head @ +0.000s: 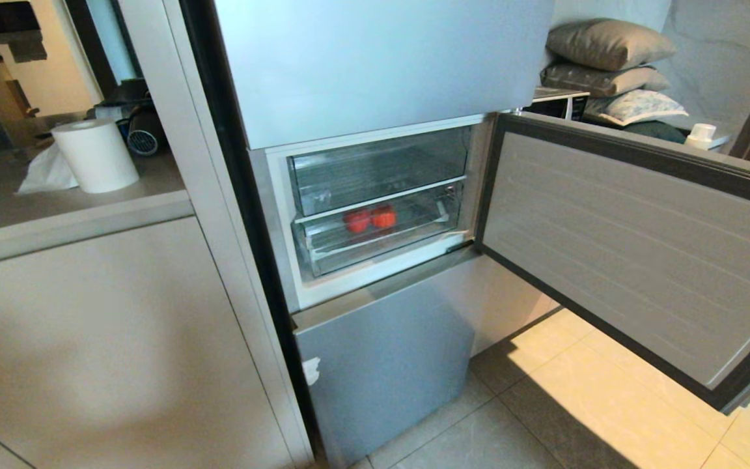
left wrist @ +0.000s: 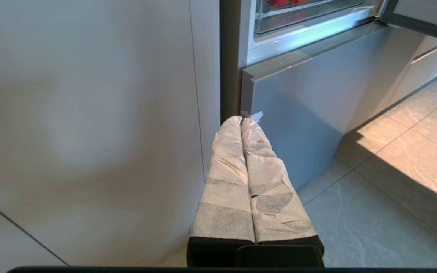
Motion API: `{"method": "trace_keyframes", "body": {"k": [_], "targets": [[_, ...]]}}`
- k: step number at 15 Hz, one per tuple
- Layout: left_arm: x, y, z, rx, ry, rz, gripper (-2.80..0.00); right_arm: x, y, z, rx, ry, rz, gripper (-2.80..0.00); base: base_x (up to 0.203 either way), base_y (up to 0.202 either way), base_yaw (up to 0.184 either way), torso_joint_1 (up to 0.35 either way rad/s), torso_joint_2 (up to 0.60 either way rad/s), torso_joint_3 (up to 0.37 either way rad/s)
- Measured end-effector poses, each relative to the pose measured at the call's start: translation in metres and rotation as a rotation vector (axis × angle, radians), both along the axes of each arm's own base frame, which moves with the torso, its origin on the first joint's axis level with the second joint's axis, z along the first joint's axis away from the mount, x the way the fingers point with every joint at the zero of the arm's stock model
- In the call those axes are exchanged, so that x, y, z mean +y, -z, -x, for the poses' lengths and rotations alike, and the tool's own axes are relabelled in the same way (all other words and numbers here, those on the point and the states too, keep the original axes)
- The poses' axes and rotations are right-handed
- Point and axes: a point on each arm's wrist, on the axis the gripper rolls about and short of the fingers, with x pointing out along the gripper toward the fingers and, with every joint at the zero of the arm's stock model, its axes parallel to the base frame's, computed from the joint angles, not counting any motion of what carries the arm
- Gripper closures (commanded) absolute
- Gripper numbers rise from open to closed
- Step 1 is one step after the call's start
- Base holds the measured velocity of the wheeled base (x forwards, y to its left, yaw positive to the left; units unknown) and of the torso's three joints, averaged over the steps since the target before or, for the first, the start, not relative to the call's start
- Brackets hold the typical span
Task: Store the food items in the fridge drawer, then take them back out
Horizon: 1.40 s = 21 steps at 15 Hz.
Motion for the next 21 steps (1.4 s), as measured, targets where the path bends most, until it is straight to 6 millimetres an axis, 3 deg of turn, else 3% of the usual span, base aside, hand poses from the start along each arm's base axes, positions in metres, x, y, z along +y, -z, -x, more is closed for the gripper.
{"method": "trace_keyframes", "body": {"k": [5,8,12,21], "targets": [[0.0,0.0,0.0,0.0,0.0,0.0,0.0,-0.078,0.013,-0.045,-0.038,-0.095,-0.166,0.0,0.0,0.0,0.0,0.0,0.0,0.0],[0.0,0.0,0.0,0.0,0.0,0.0,0.0,-0.103,0.03,-0.068,-0.043,-0.265,-0.291,0.0,0.0,0.0,0.0,0.0,0.0,0.0],[0.0,0.0,0.0,0.0,0.0,0.0,0.0,-0.102,0.043,-0.089,-0.029,-0.435,-0.388,0.0,0.0,0.0,0.0,0.0,0.0,0.0],[0.0,0.0,0.0,0.0,0.0,0.0,0.0,-0.068,0.04,-0.082,-0.018,-0.571,-0.401,0.0,0.0,0.0,0.0,0.0,0.0,0.0]]}}
